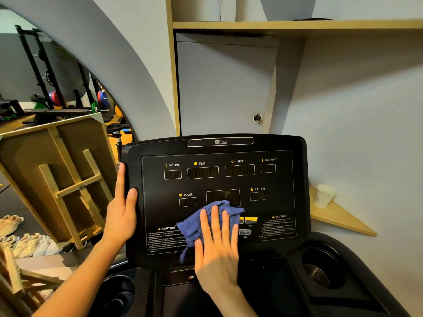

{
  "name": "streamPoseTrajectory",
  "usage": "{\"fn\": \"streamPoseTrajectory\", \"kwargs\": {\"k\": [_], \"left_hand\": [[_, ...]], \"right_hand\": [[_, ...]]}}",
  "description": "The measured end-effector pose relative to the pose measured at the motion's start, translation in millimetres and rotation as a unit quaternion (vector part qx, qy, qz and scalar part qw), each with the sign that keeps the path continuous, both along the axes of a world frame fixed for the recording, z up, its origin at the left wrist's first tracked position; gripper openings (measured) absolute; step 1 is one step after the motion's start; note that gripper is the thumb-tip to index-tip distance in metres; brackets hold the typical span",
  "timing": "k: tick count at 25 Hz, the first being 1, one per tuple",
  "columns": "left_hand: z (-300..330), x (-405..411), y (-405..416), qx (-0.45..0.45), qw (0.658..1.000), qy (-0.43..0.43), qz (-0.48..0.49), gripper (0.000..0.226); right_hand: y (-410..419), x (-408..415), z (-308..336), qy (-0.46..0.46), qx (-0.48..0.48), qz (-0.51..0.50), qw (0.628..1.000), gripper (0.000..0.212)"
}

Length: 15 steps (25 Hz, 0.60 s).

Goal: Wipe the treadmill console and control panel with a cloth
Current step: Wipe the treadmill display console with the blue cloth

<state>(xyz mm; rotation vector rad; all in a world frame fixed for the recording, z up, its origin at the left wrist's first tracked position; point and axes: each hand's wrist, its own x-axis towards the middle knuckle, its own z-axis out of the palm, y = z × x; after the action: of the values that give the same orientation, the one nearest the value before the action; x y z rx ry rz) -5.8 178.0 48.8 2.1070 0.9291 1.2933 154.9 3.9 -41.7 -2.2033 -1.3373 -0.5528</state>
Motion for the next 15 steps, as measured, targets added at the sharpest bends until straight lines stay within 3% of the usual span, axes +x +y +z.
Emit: {"fn": "streamPoseTrajectory", "kwargs": {"k": [15], "left_hand": [[0, 1, -1, -0.005, 1.0, -0.014, -0.02, 0.063]], "right_hand": [[-7, 43, 15, 0.007, -0.002, -0.057, 0.998, 0.069]]}}
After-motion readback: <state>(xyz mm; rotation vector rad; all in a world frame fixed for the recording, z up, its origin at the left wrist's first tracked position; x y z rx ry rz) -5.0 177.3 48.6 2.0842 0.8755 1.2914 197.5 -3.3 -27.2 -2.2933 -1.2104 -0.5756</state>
